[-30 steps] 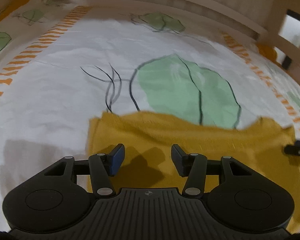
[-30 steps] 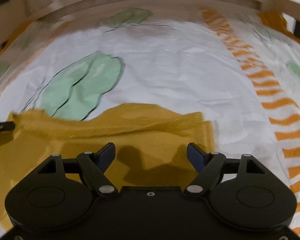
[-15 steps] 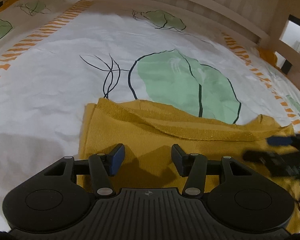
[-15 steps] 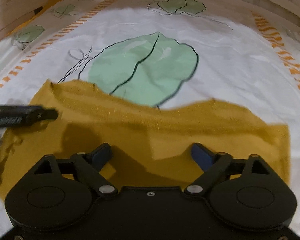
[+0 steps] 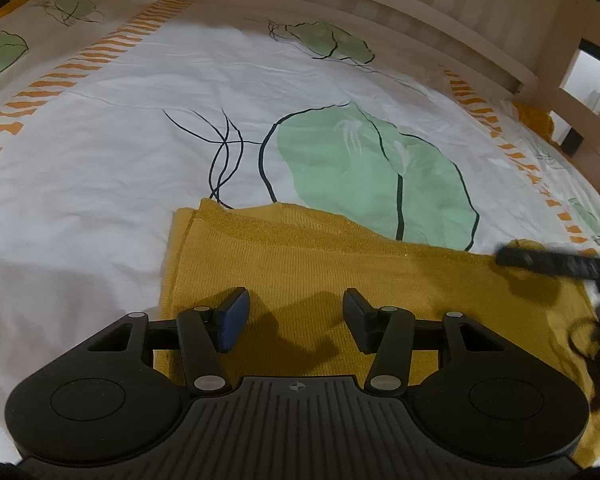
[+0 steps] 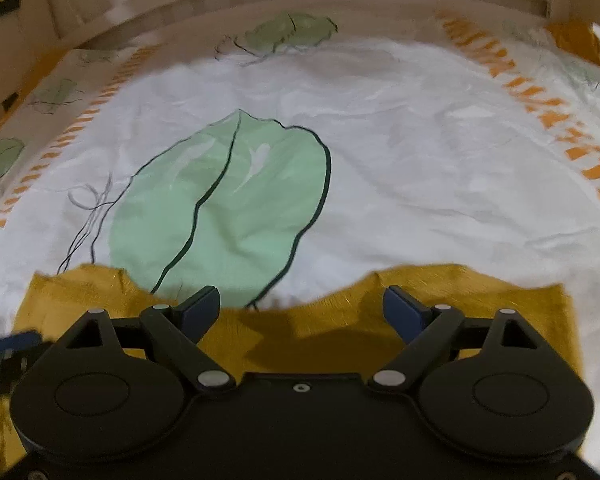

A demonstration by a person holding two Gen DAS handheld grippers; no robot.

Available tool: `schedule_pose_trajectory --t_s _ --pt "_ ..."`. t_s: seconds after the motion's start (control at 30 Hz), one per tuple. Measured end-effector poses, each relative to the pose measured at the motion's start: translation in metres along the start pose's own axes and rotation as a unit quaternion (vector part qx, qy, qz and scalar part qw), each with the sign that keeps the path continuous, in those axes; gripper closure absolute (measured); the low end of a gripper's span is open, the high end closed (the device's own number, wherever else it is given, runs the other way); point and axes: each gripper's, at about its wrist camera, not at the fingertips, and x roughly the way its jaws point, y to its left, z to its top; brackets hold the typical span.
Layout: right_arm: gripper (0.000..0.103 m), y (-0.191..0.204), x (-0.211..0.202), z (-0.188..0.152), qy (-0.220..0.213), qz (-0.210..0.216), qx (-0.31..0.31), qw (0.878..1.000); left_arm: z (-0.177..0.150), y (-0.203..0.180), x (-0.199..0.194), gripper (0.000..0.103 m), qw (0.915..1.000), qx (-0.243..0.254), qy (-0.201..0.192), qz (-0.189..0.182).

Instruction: Fold small clothes

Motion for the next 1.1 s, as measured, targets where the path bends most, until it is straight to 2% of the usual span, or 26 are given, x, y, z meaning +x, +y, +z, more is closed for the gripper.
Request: schedule_pose_trajectory --t_s 0.2,0.37,0.47,0.5,0.6,0.77,0.87,1.1 --pt "0.012 -0.002 -0.034 -0.048 -0.003 -0.023 -0.072 0.997 -0.018 -0.016 -0.015 0.053 0.9991 0.023 -0.002 0.036" --pt "0.007 -0.006 -0.064 -0.081 -0.004 -0.036 -0.103 0.994 -0.042 -0.025 -0.034 0.052 0.9974 0.049 -0.001 0.052" --pt "0.005 -0.008 -0.077 -0.090 0.010 -0.034 -0.104 0.994 -0.051 -0.029 -0.047 0.052 0.9966 0.058 0.013 0.057" --pt "0.004 -0.010 -0.082 -0.095 0.015 -0.035 -0.106 0.994 -0.054 -0.030 -0.052 0.048 0.9965 0.058 0.020 0.056" --pt "0.001 -0.015 -0.092 -0.111 0.042 -0.031 -0.100 0.994 -0.066 -0.029 -0.059 0.044 0.9966 0.040 0.050 0.052" --pt "0.001 -0.020 -0.107 -0.124 0.074 -0.028 -0.073 0.994 -0.079 -0.032 -0.069 0.042 0.9965 0.019 0.058 0.058" --pt "0.001 -0.023 -0.114 -0.130 0.089 -0.023 -0.044 0.995 -0.082 -0.039 -0.069 0.038 0.9952 0.017 0.061 0.074" --pt "0.000 -0.024 -0.115 -0.145 0.060 -0.024 -0.043 0.997 -0.093 -0.061 -0.062 0.025 0.9905 0.048 0.051 0.118"
